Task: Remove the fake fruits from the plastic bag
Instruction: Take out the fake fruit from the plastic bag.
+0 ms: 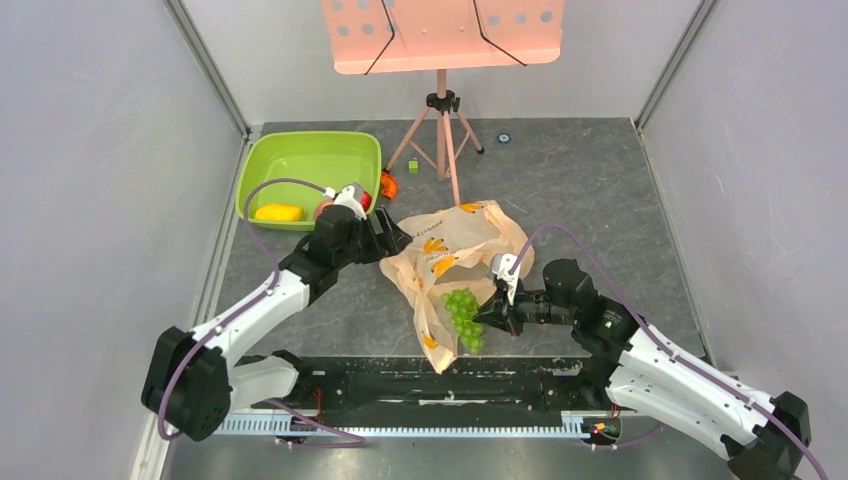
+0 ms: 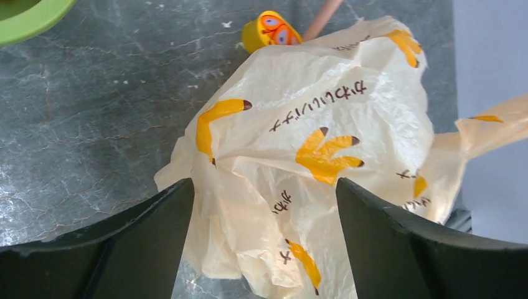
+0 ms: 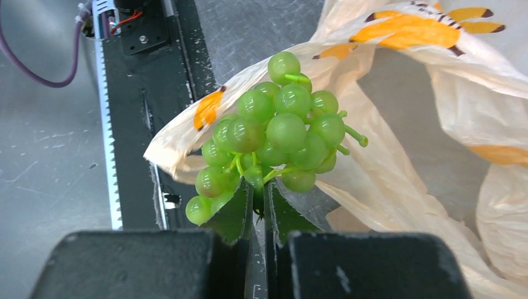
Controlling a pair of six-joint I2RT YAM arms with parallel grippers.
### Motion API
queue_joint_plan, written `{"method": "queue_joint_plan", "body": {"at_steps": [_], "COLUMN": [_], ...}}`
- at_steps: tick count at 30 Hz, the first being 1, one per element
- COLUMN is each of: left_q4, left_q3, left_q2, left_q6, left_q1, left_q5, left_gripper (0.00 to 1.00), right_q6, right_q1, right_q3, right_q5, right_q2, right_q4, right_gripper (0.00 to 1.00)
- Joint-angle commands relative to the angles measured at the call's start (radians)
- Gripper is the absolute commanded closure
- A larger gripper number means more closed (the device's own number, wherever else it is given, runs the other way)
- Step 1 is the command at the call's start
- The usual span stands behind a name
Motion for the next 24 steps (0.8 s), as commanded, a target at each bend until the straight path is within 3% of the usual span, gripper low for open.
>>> {"method": "queue_joint_plan", "body": {"at_steps": [1,12,20,22,24], "left_q4": [-0.056,-0.076,-0.073,-0.108,-0.246], "left_q3": [0.048,0.066,0.110,0.123,0.174], "left_q2": [-0.095,-0.234,-0.276,-0.287,-0.292], "left_q6": [0.009,-0.051,-0.069,-0.033,0.061], "left_q1": [0.001,0.000,-0.003,-0.006,-0.021], "left_q5": [0.086,0.320,0.481,0.479,0.381], "left_gripper": [0.08,0.07,0.10,0.14,0.14], "right_q6": [-0.088,-0.262,-0.411,-0.431,-0.448], "right_q1": [0.003,0.002,0.002,0.002,0.002], "right_q3": [0.034,-0.165,-0.148,-0.138,-0.130], "right_q5": [0.060,0.087,0.049,0.031,0.008], "right_q2": [-0.038,-0.224,-0.162,-0.134,-0.109], "right_q4": [0.027,0.310,0.285,0.278,0.276], "right_gripper": [0.97,0.92,0.95,0.96,0.97]}}
